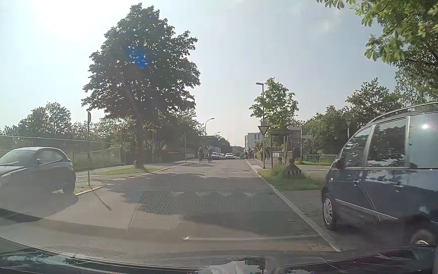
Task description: Follow the waypoints while adhering to traffic rules and regulations
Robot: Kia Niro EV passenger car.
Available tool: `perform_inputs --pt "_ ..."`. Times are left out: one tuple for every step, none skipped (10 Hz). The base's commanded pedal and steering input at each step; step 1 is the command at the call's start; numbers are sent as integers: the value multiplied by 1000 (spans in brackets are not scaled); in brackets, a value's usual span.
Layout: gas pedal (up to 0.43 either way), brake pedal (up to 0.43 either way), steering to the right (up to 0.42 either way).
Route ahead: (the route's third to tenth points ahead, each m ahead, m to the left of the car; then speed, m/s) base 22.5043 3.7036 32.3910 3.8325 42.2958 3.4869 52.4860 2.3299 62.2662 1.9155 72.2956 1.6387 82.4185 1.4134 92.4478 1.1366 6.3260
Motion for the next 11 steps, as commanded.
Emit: perform_inputs --pt "0 146 4" --pt "0 183 2" --pt "0 201 3" --pt "0 213 5" --pt "0 213 5" --pt "0 213 3" --pt "0 207 2" --pt "0 201 2" --pt "0 189 2" --pt "0 189 3" --pt "0 189 3"
